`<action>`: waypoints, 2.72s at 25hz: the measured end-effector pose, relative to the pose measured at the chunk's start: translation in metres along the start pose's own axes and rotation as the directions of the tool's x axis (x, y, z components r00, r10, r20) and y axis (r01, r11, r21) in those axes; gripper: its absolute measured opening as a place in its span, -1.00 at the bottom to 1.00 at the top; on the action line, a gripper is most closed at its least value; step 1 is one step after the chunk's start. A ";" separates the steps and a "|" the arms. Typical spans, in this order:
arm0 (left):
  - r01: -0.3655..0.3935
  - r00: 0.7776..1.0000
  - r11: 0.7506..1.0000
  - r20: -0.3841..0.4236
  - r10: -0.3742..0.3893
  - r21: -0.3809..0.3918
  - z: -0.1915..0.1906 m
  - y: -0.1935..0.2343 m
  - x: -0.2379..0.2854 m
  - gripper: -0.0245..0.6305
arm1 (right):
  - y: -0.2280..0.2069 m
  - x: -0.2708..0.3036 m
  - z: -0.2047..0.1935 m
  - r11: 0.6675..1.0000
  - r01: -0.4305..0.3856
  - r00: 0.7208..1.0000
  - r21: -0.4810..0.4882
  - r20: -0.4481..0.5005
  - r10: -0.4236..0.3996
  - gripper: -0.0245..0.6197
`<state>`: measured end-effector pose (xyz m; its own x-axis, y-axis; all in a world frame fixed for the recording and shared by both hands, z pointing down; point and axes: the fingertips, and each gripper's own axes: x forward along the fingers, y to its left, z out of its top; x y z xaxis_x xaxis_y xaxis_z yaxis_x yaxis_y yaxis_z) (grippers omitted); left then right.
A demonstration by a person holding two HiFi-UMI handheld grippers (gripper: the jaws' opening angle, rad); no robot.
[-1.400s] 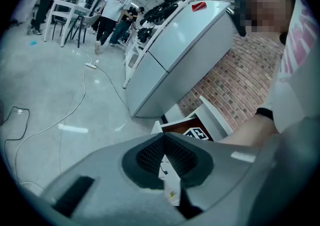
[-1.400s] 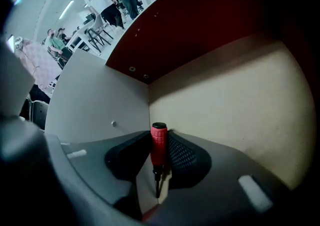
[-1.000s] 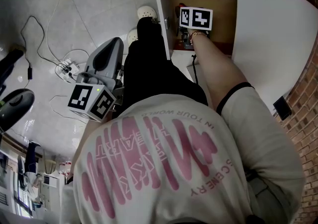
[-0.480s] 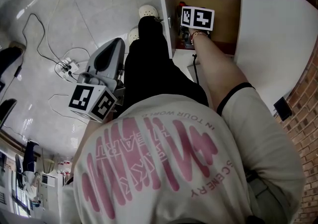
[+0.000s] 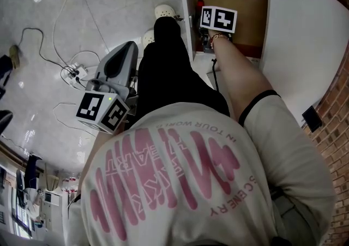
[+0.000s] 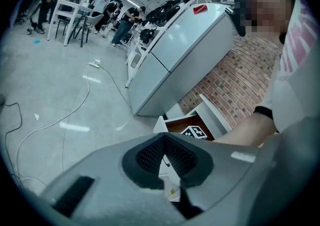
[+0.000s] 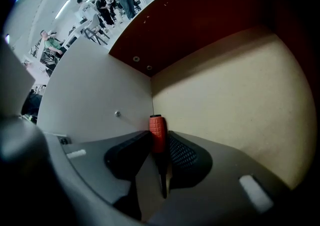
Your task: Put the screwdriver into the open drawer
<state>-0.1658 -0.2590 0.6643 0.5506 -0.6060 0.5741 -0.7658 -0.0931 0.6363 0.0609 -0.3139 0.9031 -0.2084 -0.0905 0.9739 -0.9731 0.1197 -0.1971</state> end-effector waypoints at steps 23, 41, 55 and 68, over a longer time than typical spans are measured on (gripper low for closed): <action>0.104 0.969 0.969 0.196 -0.150 0.226 0.099 -0.069 -0.080 -0.92 | 0.079 -0.182 -0.008 0.999 0.023 0.986 0.033 0.165 -0.028 -0.89; 0.163 0.830 0.857 0.403 -0.387 0.488 0.191 -0.243 -0.153 -0.92 | 0.184 -0.539 0.085 0.889 -0.289 0.427 -0.354 0.784 0.451 -0.89; 0.151 0.783 0.829 0.447 -0.432 0.538 0.110 -0.342 -0.192 -0.92 | 0.157 -0.614 -0.013 0.830 -0.197 0.305 -0.521 0.772 0.557 -0.89; 0.093 0.789 0.867 0.495 -0.364 0.490 0.030 -0.364 -0.215 -0.92 | 0.132 -0.610 -0.095 0.795 -0.241 0.340 -0.557 0.719 0.606 -0.89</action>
<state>-0.0154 -0.1184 0.2934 0.5491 -0.8351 -0.0336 -0.7753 -0.5239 0.3527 0.0693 -0.1487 0.2939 -0.7320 -0.6686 0.1309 -0.6684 0.6676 -0.3281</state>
